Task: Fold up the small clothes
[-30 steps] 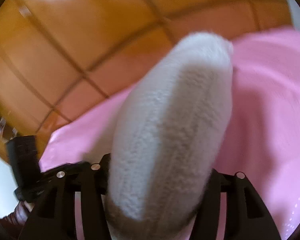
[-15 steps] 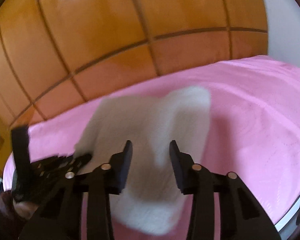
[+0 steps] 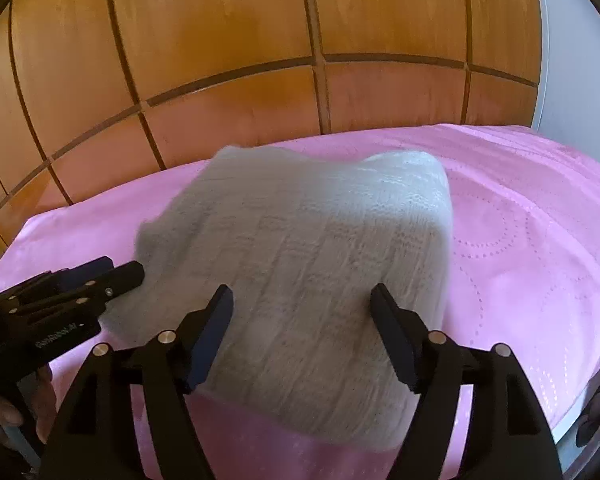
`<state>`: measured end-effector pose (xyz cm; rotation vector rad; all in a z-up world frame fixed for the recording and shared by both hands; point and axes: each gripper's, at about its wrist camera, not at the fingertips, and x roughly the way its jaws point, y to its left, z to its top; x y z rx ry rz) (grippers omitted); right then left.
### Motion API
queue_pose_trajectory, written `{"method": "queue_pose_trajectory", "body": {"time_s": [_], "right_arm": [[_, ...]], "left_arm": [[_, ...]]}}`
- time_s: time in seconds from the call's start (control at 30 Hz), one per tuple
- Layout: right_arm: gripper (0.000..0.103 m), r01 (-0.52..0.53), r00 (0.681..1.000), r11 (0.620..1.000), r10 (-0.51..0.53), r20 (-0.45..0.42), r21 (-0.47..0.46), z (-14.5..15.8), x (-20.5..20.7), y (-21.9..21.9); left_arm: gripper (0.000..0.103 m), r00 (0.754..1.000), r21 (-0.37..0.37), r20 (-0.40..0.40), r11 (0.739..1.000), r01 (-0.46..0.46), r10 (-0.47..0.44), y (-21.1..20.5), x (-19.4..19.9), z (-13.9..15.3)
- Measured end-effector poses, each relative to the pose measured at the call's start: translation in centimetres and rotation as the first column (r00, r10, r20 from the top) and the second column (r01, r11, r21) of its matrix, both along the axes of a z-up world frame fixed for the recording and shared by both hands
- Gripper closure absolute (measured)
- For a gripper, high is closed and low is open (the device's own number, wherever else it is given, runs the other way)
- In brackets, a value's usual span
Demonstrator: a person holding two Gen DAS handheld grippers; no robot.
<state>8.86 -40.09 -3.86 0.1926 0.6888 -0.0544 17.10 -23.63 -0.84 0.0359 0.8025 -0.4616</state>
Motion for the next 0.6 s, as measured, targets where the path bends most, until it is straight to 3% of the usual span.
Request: {"method": "queue_pose_trajectory", "body": {"time_s": [0.07,0.33,0.6], "right_arm": [[0.028,0.002,1.0,1.0,-0.002,0.003,0.007,0.4,-0.4,0.3],[0.026,0.049,0.999,0.999,-0.049,0.019,0.013,2.4,-0.3,1.0],[0.025,0.075,0.997,0.997,-0.075,-0.02,-0.037,3.3,6.0,1.6]], "left_arm": [[0.04,0.999,-0.002,0.033,1.0,-0.021,0.021,0.7,-0.8,0.7],[0.04,0.992,-0.025,0.09,0.996,-0.082,0.084,3.7,-2.7,2.5],[0.04,0.988,-0.034,0.096,0.992,-0.121,0.123,5.4,-3.2,2.7]]}}
